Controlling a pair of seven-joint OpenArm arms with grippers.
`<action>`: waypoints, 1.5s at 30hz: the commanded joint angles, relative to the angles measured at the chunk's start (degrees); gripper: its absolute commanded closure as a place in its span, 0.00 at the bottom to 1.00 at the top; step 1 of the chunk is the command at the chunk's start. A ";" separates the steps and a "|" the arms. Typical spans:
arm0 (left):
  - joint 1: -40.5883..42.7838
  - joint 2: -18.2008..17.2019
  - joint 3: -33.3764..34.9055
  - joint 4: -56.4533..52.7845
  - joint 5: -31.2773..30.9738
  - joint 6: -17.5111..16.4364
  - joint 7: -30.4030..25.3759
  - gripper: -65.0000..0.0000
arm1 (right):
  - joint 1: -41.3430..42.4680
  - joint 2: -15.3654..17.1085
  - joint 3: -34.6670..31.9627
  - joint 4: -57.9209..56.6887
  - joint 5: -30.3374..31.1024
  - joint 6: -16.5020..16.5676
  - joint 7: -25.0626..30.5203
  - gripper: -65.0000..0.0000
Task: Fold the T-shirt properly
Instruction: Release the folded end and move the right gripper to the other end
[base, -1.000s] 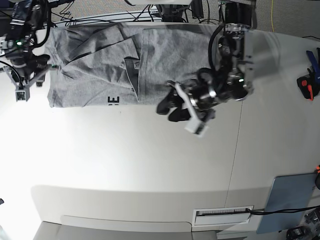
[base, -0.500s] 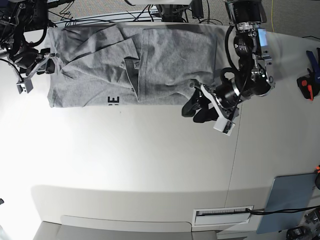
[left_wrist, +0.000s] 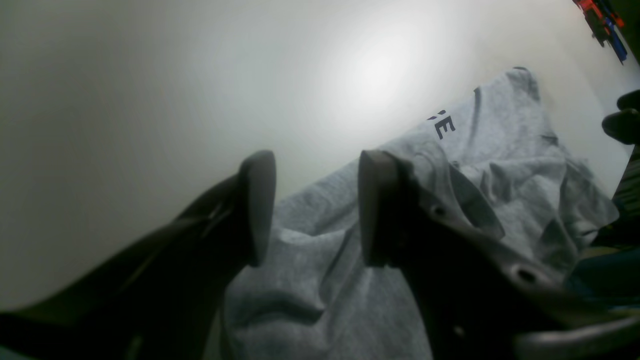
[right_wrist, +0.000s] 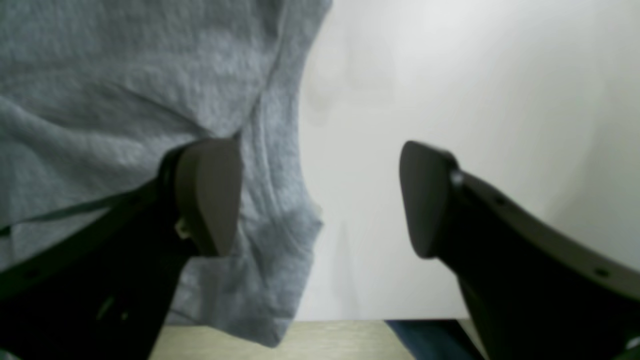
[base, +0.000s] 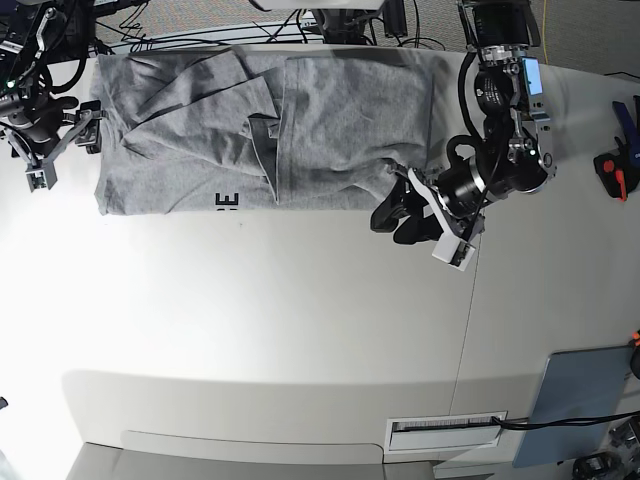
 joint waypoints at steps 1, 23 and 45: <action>-0.90 -0.11 -0.07 1.07 -1.46 0.02 -1.01 0.57 | 0.94 1.33 0.46 -0.70 0.94 -0.44 -0.63 0.26; -0.90 0.15 -0.07 1.05 -2.05 -0.02 -1.07 0.57 | 7.58 2.54 0.37 -21.84 26.47 8.02 -11.31 0.26; -0.87 0.13 -0.07 1.05 -0.50 0.00 -1.07 0.57 | 7.58 2.60 -14.10 -21.84 26.60 6.86 -11.31 0.26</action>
